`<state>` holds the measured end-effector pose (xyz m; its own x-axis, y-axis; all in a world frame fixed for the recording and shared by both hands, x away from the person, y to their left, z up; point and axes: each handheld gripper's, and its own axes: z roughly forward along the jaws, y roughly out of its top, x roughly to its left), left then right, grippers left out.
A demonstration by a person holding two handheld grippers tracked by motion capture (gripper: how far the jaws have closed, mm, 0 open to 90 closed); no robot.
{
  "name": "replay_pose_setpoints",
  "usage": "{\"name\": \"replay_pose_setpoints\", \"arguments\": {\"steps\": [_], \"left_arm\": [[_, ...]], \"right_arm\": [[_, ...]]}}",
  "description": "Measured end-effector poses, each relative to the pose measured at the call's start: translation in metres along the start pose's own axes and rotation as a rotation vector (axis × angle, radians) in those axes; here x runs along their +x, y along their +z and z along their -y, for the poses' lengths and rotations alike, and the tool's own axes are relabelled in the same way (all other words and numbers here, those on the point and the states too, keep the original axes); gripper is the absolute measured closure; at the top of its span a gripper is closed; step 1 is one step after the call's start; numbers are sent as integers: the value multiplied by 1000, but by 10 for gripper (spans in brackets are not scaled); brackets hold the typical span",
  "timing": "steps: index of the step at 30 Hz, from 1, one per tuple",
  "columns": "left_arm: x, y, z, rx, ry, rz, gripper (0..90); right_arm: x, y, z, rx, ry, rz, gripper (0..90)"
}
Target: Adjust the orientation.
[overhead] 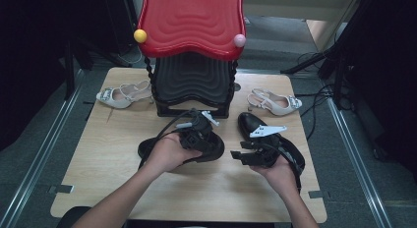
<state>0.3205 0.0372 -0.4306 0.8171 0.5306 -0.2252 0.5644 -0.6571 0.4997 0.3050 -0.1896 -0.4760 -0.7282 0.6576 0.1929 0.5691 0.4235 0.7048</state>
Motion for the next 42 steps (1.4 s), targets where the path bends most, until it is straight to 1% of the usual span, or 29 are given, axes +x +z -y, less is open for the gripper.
{"name": "replay_pose_setpoints", "arguments": {"steps": [1,3,4,6,8,9,10,11,12,13,14,15,16,17,21,24,26,28,29,30,32,34,35,37,38,39,40,41,42], "left_arm": [[0,0,0,0,0,0,832],[2,19,0,10,-21,3,826],[2,23,0,11,-16,-5,824],[2,26,0,12,-17,-6,821],[4,32,0,-8,-19,11,819],[4,32,0,-8,-19,11,799],[3,32,0,-15,-19,11,803],[3,32,-1,-16,-8,-3,794],[2,30,-1,-19,-7,-2,768],[2,28,0,-22,-1,6,735],[2,26,1,-32,-5,5,697],[2,22,1,-35,8,-2,668],[2,22,1,-35,8,-2,645],[2,18,2,-37,17,0,594],[2,-9,12,-90,42,8,548],[4,-30,23,-134,36,4,498],[7,-41,32,-155,31,-12,475],[11,-51,46,-172,8,-15,457],[11,-51,46,-172,8,-15,463],[14,-56,58,-192,-1,-31,484],[18,-62,74,-217,-11,-74,508],[22,-65,84,-216,-35,-94,558],[24,-67,92,-233,-43,-113,585],[29,-71,101,-252,-74,-104,641],[31,-73,105,-267,-85,-102,662],[33,-74,108,-274,-93,-92,734],[35,-75,111,-277,-104,-94,756],[37,-77,114,-279,-121,-97,803],[39,-78,116,-273,-126,-89,840]], "right_arm": [[-1,0,0,3,0,6,449],[-2,2,1,12,4,10,450],[-2,2,1,15,4,8,451],[-2,4,2,21,1,7,452],[-1,5,2,26,0,4,452],[-1,5,2,26,0,4,452],[0,7,2,31,-5,2,453],[1,7,2,34,-8,1,455],[1,7,2,35,-8,1,456],[1,7,2,36,-10,1,459],[1,7,2,35,-11,-1,461],[0,7,2,34,-11,-1,463],[0,6,2,32,-12,-2,468],[-1,6,2,29,-9,-3,471],[-2,3,2,19,-6,-4,478],[-2,1,1,7,-9,-7,483],[-2,1,0,4,-10,-6,484],[-2,0,-1,4,-11,-5,490],[-2,0,-1,2,-15,-5,495],[-2,0,-2,0,-20,-2,503],[-2,0,-3,-2,-17,-7,518],[-3,1,-5,-6,-10,-13,545],[-4,1,-6,-6,-15,-14,559],[-4,2,-8,-2,-23,-18,595],[-3,3,-10,2,-30,-21,643],[-3,3,-11,-1,-41,-25,687],[-3,4,-12,-2,-43,-26,710],[-3,4,-13,1,-41,-27,762],[-3,5,-15,2,-37,-32,795]]}}
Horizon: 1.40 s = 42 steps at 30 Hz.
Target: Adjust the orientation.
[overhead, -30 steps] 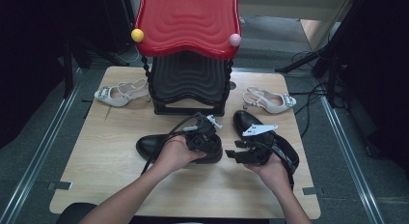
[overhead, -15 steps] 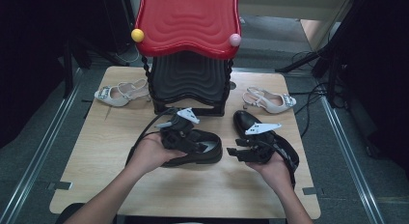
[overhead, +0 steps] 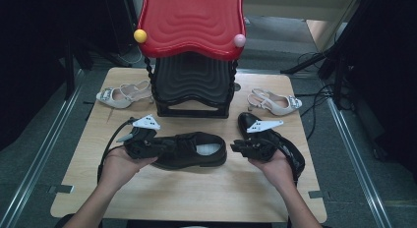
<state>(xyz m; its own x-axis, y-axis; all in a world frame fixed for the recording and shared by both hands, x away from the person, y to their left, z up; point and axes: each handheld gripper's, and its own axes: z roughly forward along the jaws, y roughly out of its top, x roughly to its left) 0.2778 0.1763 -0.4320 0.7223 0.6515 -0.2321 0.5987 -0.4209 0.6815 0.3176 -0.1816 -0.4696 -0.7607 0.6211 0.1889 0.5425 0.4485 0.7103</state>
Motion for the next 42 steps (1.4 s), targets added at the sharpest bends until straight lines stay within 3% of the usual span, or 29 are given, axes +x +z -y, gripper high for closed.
{"name": "replay_pose_setpoints", "arguments": {"steps": [2,4,5,7,10,13,17,22,23,35,42], "left_arm": [[4,-2,6,0,-31,9,898],[6,-1,15,23,-59,13,899],[6,-1,15,23,-59,13,899],[7,0,30,67,-63,-23,899],[11,4,42,89,-89,-27,898],[15,10,48,90,-104,-21,891],[20,23,53,127,-100,-35,862],[27,33,55,154,-120,-23,865],[29,35,55,157,-127,-4,865],[32,43,49,158,-101,17,833],[43,46,45,153,-138,45,828]], "right_arm": [[-1,3,-3,0,-3,-3,855],[-2,6,-7,5,-4,-2,900],[-2,6,-7,5,-4,-2,900],[-4,10,-12,2,-6,4,900],[-5,17,-16,9,-14,11,900],[-6,25,-19,27,-19,20,900],[-6,37,-20,53,-25,17,900],[-6,37,-19,69,-23,8,900],[-5,36,-19,71,-23,8,900],[5,26,-9,104,-16,-24,900],[15,20,0,115,-15,-42,900]]}}
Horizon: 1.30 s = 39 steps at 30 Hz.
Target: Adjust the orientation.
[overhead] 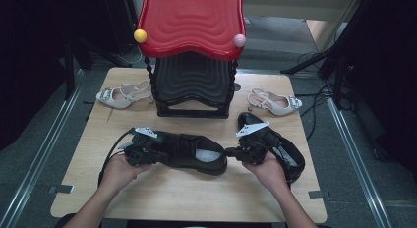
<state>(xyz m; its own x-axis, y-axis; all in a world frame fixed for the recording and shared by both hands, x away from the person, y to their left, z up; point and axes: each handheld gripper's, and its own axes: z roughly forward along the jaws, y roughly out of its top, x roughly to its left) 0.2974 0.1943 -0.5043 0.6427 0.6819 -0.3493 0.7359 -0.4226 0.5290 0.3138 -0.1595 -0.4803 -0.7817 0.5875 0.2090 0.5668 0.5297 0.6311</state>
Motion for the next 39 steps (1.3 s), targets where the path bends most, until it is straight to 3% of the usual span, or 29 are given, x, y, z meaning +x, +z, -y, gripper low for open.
{"name": "replay_pose_setpoints", "arguments": {"steps": [5,9,10,15,20,24,26,28,31,32,36,39], "left_arm": [[5,2,-7,4,-5,-4,817],[11,5,-10,-12,-81,33,800],[12,5,-12,-7,-85,34,800],[11,8,-20,-3,-45,-8,803],[14,13,-26,-27,-41,-2,846],[8,17,-33,-34,34,-45,891],[8,19,-35,-48,23,-37,899],[9,19,-38,-47,30,-43,898],[9,8,-38,-91,6,-4,896],[7,4,-36,-90,20,-11,896],[0,2,-29,-72,44,-9,896],[-5,16,-27,-23,58,-24,890]], "right_arm": [[8,-3,6,12,11,-23,900],[17,-5,10,24,2,-36,900],[19,-5,11,25,-8,-38,900],[31,-6,15,44,-20,-55,900],[41,-5,18,57,-41,-82,900],[50,-3,19,71,-63,-110,900],[53,-2,19,74,-72,-128,900],[54,-1,19,72,-70,-132,900],[49,-4,18,48,-52,-96,900],[46,-5,18,34,-42,-82,900],[32,-5,14,-11,10,-35,900],[25,3,7,-47,36,-24,900]]}}
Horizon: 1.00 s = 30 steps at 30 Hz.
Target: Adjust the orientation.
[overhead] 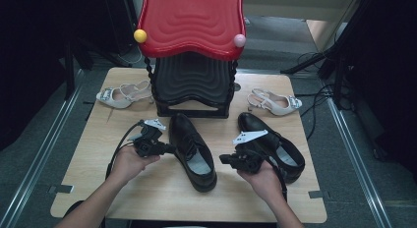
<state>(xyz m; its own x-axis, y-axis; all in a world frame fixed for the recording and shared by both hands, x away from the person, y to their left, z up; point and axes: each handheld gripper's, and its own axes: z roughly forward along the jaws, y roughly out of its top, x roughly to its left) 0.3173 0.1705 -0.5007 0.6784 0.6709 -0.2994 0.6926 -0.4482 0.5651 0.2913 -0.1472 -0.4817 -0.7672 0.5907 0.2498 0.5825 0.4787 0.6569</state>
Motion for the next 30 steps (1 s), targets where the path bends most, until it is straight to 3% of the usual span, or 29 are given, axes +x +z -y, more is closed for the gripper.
{"name": "replay_pose_setpoints", "arguments": {"steps": [5,8,11,15,17,18,22,25,30], "left_arm": [[1,2,2,-26,-37,11,895],[0,3,4,-36,-59,10,898],[-3,5,4,-16,-85,23,898],[-12,8,0,-1,-69,8,899],[-13,9,-1,-3,-71,14,899],[-14,12,-3,-3,-78,37,900],[-21,19,-10,-4,-63,33,900],[-25,24,-16,-14,-61,42,900],[-31,32,-22,-15,-42,53,900]], "right_arm": [[-3,16,-10,-23,6,14,900],[2,29,-14,5,6,-14,900],[7,29,-15,25,-2,8,900],[7,24,-12,41,-5,-4,900],[7,22,-11,45,1,-6,900],[9,19,-9,56,6,0,900],[11,13,-5,77,14,-4,900],[10,8,-2,99,-14,-3,900],[3,2,-1,103,8,19,900]]}}
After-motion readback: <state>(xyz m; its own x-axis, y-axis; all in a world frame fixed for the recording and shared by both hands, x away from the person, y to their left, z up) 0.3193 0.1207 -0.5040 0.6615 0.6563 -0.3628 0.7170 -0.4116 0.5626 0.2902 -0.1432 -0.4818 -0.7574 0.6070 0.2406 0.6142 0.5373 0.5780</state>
